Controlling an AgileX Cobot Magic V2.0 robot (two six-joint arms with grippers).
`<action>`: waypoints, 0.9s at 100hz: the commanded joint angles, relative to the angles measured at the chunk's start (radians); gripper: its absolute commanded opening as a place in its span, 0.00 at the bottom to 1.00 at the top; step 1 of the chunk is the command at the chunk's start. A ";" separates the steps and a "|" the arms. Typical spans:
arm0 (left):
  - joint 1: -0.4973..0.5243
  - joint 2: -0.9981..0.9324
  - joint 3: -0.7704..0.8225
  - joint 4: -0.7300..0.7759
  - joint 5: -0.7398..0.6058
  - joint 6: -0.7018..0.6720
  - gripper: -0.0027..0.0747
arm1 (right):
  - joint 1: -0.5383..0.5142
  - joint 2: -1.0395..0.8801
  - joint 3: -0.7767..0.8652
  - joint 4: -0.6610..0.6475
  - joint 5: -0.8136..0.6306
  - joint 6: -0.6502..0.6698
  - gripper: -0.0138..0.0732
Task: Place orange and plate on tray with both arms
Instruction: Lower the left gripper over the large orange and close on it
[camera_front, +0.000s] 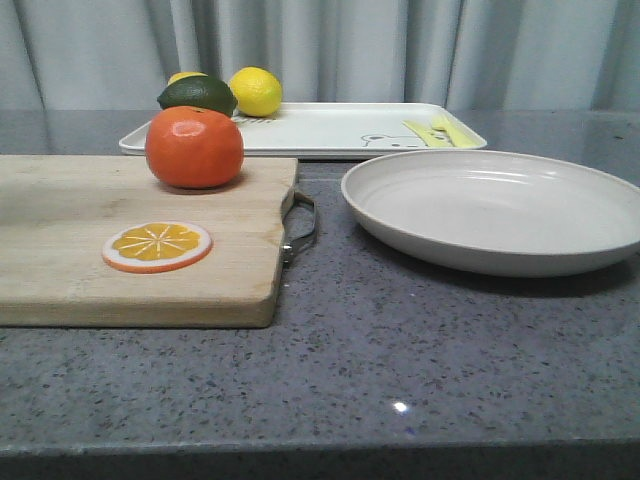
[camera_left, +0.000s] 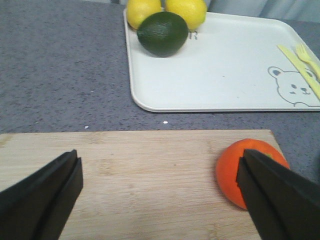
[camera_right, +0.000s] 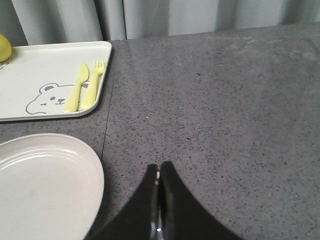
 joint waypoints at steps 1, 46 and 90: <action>-0.048 0.037 -0.076 -0.016 -0.046 -0.001 0.82 | 0.000 0.009 -0.036 0.000 -0.071 -0.001 0.09; -0.189 0.372 -0.442 -0.016 0.252 0.014 0.82 | 0.000 0.009 -0.036 0.000 -0.067 -0.001 0.09; -0.200 0.539 -0.567 -0.014 0.382 0.023 0.82 | 0.000 0.009 -0.036 0.000 -0.067 -0.001 0.09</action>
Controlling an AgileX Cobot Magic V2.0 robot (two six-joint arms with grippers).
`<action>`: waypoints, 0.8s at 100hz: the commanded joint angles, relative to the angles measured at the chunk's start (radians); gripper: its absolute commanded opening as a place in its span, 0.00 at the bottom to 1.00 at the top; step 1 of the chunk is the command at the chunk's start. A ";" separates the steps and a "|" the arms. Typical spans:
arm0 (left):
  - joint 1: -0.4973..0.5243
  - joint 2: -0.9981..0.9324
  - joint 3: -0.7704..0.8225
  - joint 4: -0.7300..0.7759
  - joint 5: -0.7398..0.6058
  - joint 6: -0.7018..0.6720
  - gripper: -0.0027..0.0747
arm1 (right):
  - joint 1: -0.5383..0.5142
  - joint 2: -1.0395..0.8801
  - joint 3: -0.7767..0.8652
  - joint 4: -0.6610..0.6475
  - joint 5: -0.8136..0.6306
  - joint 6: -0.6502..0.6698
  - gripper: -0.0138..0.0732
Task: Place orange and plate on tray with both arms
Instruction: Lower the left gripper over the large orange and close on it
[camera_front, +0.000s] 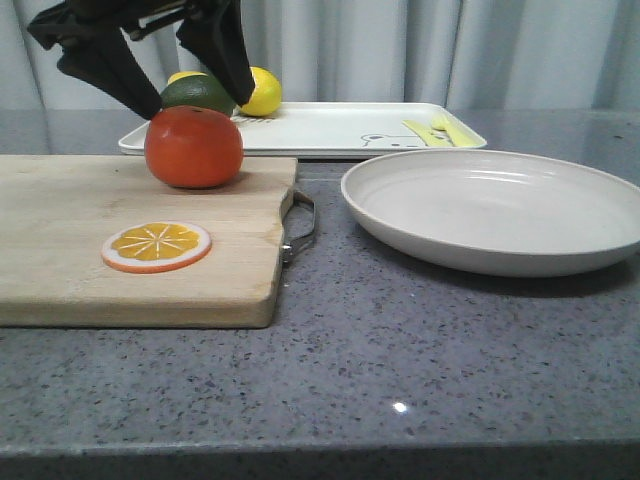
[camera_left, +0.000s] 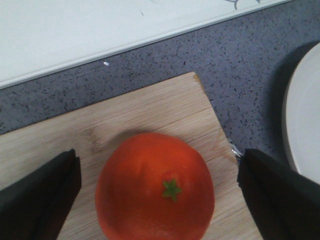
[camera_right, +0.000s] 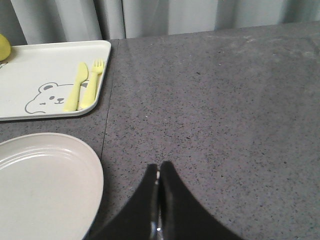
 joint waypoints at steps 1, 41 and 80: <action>-0.009 -0.028 -0.036 -0.016 -0.025 0.004 0.82 | 0.000 0.009 -0.036 0.000 -0.071 -0.001 0.09; -0.009 0.003 -0.036 -0.016 0.003 0.004 0.82 | 0.000 0.009 -0.036 -0.001 -0.078 -0.001 0.09; -0.009 0.004 -0.050 -0.016 0.016 0.004 0.60 | 0.000 0.009 -0.036 -0.001 -0.078 -0.001 0.09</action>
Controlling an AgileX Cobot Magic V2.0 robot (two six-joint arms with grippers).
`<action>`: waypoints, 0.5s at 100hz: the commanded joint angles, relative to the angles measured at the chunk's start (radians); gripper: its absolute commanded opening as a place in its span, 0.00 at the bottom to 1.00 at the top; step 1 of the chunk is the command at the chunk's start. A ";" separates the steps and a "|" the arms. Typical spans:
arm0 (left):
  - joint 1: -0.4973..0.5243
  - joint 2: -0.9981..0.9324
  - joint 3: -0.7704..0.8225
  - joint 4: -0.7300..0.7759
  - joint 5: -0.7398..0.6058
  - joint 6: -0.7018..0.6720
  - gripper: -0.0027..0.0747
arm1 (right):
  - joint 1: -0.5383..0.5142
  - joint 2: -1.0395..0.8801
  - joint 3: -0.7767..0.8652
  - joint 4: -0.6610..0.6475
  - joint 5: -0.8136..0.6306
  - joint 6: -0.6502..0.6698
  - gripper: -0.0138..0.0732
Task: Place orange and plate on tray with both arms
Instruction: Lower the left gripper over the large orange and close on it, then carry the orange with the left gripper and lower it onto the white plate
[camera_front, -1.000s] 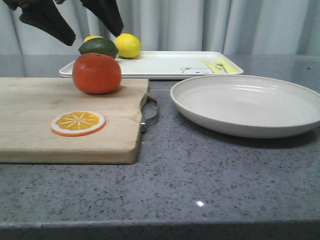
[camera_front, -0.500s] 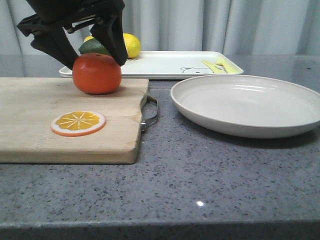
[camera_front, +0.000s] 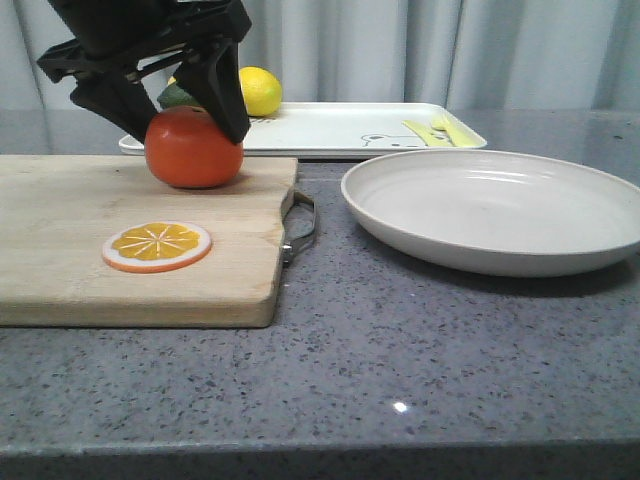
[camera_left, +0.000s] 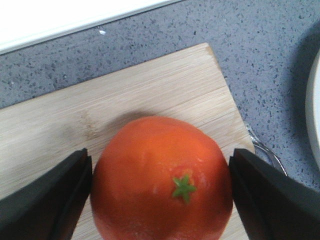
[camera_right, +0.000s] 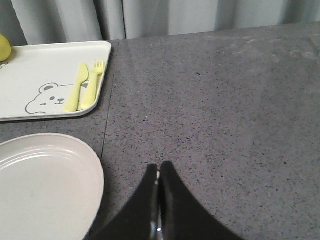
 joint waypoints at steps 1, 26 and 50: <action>-0.009 -0.040 -0.044 -0.017 -0.021 0.002 0.60 | 0.000 0.009 -0.036 -0.001 -0.078 -0.001 0.09; -0.047 -0.040 -0.141 -0.019 0.014 0.002 0.55 | 0.000 0.009 -0.036 -0.001 -0.078 -0.001 0.09; -0.199 0.008 -0.206 -0.019 0.012 0.002 0.55 | 0.000 0.009 -0.036 -0.001 -0.078 -0.001 0.09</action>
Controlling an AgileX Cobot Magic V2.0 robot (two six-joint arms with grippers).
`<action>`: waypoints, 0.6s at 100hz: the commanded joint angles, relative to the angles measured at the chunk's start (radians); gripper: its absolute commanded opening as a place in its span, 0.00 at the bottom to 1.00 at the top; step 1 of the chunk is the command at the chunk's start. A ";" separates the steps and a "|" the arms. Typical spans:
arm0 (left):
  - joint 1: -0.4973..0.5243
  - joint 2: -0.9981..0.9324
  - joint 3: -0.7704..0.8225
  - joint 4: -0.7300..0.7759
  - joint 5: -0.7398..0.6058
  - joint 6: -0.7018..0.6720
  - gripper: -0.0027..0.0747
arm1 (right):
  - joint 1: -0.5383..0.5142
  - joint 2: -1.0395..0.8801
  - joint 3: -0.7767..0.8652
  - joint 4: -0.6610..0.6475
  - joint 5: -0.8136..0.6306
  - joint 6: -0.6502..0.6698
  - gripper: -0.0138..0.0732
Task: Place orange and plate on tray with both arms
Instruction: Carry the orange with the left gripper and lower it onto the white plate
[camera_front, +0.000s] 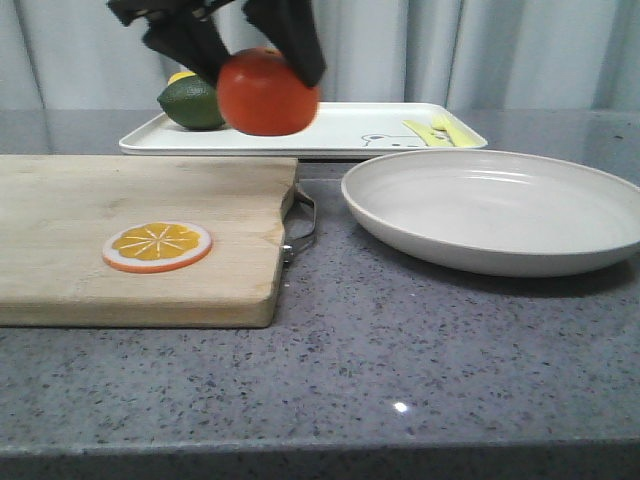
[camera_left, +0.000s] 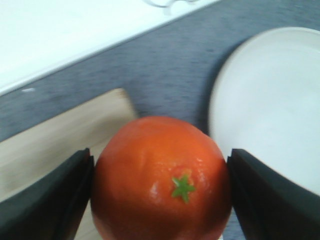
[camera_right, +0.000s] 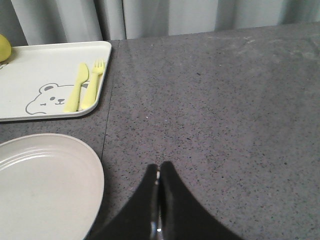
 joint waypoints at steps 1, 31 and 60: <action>-0.057 -0.014 -0.058 -0.022 -0.035 0.000 0.55 | 0.000 0.009 -0.036 -0.002 -0.078 -0.001 0.09; -0.220 0.122 -0.208 -0.025 -0.033 0.000 0.55 | 0.000 0.009 -0.036 -0.002 -0.078 -0.001 0.09; -0.247 0.207 -0.274 -0.025 -0.016 0.000 0.55 | 0.000 0.009 -0.036 -0.002 -0.075 -0.001 0.09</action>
